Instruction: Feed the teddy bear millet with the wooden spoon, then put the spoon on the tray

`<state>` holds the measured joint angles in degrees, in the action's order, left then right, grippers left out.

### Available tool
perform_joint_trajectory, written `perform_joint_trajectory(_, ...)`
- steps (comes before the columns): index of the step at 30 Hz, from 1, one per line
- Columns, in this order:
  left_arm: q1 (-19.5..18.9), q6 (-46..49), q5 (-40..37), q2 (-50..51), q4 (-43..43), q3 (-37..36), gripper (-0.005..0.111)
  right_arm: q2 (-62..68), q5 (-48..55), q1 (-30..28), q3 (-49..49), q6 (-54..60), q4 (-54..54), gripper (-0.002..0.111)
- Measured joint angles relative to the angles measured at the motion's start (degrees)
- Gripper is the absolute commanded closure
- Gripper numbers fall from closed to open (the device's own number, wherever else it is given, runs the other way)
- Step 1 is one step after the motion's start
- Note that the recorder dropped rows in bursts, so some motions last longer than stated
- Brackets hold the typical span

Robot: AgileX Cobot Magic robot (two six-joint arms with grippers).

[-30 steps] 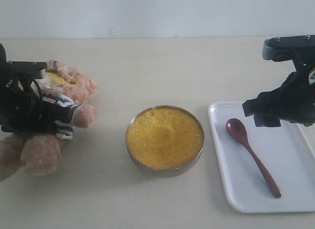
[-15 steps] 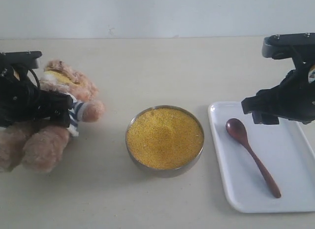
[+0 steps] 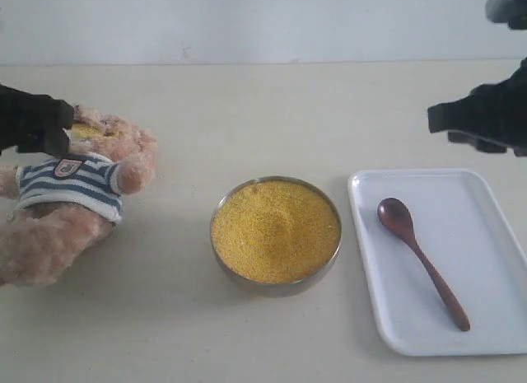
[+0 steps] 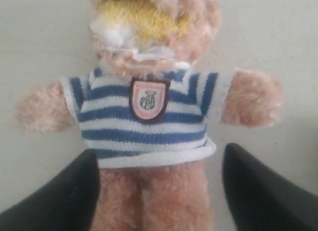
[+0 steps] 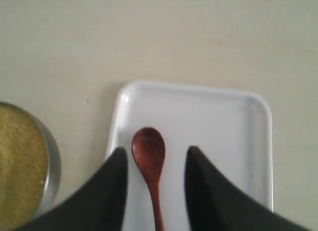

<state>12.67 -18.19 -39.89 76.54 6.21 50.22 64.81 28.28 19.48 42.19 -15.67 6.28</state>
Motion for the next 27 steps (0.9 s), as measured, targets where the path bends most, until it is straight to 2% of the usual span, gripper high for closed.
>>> perform_joint_trajectory(2,0.0,0.0,0.41,-3.56,0.3,0.0,0.098,-3.23,-2.12,0.0,-0.11,0.0,0.0,0.107)
perform_joint_trajectory(3,0.0,0.0,1.38,-5.58,0.52,-0.12,0.102,-5.78,-4.78,0.0,-0.34,-0.1,0.0,0.107)
perform_joint_trajectory(8,0.0,-0.7,11.76,-17.53,2.12,-4.6,0.103,-18.0,-20.44,0.0,-5.83,-0.21,0.0,0.107)
perform_joint_trajectory(11,0.0,-1.05,20.13,-26.27,2.33,-10.55,0.103,-27.19,-28.28,0.0,-11.78,-0.21,0.0,0.107)
perform_joint_trajectory(15,0.0,-1.16,27.62,-41.12,2.67,-20.0,0.103,-38.52,-27.92,0.0,-19.34,-0.21,0.0,0.107)
perform_joint_trajectory(20,0.0,-0.96,29.59,-62.26,2.67,-29.24,0.103,-47.95,-21.76,0.0,-23.44,-0.21,0.0,0.107)
perform_joint_trajectory(23,0.0,1.45,29.59,-71.76,2.67,-32.06,0.103,-51.7,-19.46,0.0,-23.57,-0.21,0.0,0.107)
perform_joint_trajectory(27,0.0,2.64,29.88,-76.07,2.67,-33.08,0.103,-53.97,-19.52,-0.09,-23.57,-0.31,0.0,0.107)
